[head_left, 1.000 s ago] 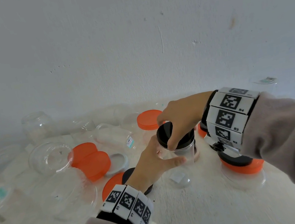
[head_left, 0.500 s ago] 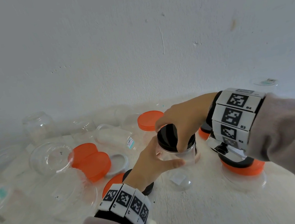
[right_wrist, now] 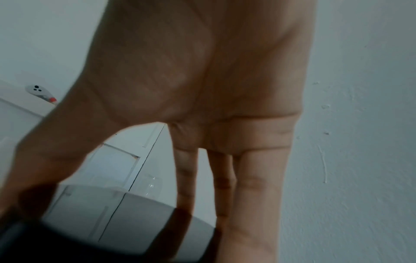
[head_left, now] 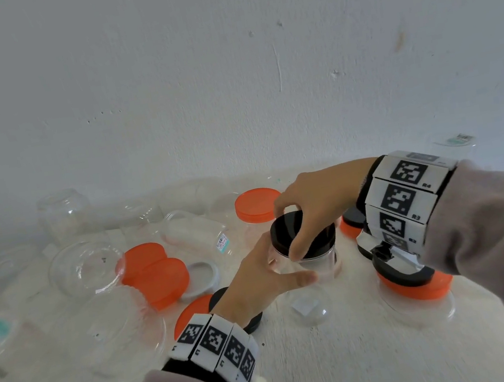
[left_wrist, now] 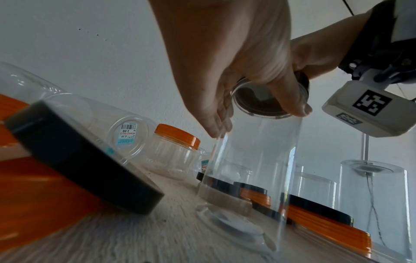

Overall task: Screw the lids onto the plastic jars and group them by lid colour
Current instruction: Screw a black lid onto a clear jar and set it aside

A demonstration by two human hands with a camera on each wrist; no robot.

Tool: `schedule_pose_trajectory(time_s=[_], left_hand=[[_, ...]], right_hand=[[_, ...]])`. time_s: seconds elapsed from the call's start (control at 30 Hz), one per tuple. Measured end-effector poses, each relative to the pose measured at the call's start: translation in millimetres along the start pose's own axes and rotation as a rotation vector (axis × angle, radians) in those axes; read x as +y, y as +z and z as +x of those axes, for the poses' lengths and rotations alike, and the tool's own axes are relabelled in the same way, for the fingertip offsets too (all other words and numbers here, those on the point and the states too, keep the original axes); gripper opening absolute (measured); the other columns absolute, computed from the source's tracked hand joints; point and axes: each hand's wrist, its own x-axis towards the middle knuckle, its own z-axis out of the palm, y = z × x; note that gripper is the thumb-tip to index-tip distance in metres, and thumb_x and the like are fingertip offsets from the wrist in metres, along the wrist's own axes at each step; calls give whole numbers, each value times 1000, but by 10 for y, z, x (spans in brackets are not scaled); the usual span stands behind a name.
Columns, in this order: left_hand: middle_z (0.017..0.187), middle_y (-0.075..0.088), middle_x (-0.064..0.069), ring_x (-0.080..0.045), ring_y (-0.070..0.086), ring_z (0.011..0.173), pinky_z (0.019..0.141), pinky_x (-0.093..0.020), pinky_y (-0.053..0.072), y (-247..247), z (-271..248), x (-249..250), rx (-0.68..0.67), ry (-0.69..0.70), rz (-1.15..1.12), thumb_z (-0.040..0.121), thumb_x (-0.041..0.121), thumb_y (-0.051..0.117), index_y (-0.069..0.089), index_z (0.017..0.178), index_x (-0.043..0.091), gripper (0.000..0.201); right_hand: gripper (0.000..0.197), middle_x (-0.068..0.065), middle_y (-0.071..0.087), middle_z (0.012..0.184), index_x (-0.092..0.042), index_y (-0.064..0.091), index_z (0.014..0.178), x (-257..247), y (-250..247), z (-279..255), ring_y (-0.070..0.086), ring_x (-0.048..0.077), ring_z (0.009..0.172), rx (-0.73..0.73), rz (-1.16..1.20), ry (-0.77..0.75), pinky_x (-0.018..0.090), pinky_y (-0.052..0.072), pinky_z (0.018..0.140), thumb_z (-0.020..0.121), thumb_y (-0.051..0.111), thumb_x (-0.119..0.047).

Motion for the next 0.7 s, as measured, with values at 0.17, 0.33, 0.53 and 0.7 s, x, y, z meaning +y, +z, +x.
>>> schedule_pose_trajectory(time_s=[0.17, 0.33, 0.53, 0.7], left_hand=[[136, 53, 15, -8, 45, 130, 112, -42, 35, 3, -5, 5, -4, 13, -4, 58, 39, 86, 41, 139, 33, 93], [135, 54, 11, -8, 46, 129, 113, -41, 34, 18, -2, -2, 14, 17, 0, 58, 38, 85, 42, 139, 27, 92], [132, 56, 17, -2, 47, 127, 112, -39, 36, 14, -9, -16, 10, 15, 15, 56, 45, 85, 41, 138, 34, 94], [134, 54, 17, -6, 44, 130, 113, -41, 33, 17, -13, -21, 30, 8, 33, 61, 37, 87, 40, 139, 35, 91]], right_hand=[[75, -9, 58, 94, -30, 51, 115, -28, 25, -13, 63, 5, 53, 22, -23, 75, 26, 45, 59, 61, 63, -81], [79, -11, 45, 127, -50, 38, 132, -45, -86, -46, 57, 22, 110, -91, -33, -25, 41, 48, 94, 64, 74, -64], [68, -10, 53, 94, -33, 54, 116, -53, 1, -12, 59, 7, 67, 27, -18, 31, 26, 48, 61, 65, 66, -75], [76, -6, 58, 90, -25, 49, 119, -57, 29, 3, 55, 7, 62, 42, -66, 98, 24, 40, 57, 70, 53, -82]])
